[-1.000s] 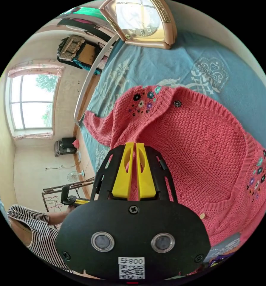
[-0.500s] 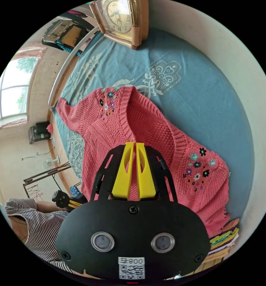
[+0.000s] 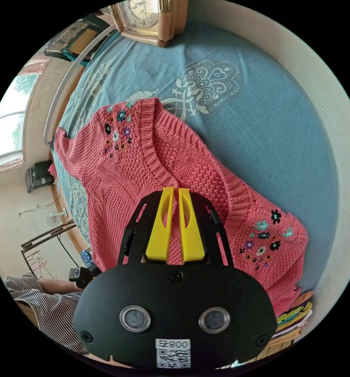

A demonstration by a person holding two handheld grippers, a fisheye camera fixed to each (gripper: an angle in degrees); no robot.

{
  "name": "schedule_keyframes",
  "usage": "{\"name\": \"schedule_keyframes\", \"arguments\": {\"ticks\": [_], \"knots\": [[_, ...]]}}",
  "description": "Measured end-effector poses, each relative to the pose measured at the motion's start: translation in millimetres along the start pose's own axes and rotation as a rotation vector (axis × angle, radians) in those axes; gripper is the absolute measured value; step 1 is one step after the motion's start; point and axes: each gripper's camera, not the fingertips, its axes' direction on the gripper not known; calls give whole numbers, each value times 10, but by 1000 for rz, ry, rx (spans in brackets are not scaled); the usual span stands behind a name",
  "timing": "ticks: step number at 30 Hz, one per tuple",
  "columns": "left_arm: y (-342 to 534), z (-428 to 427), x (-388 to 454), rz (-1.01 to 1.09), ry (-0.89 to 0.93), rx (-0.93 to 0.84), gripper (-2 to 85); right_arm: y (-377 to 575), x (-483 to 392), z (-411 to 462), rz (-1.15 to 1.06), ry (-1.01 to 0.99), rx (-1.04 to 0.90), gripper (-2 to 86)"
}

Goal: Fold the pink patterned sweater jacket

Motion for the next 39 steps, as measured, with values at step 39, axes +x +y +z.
{"name": "schedule_keyframes", "arguments": {"ticks": [39], "knots": [[-815, -936, -1541, -371, 29, 166, 47, 3986, -2556, 1338, -383, -231, -313, 2]]}}
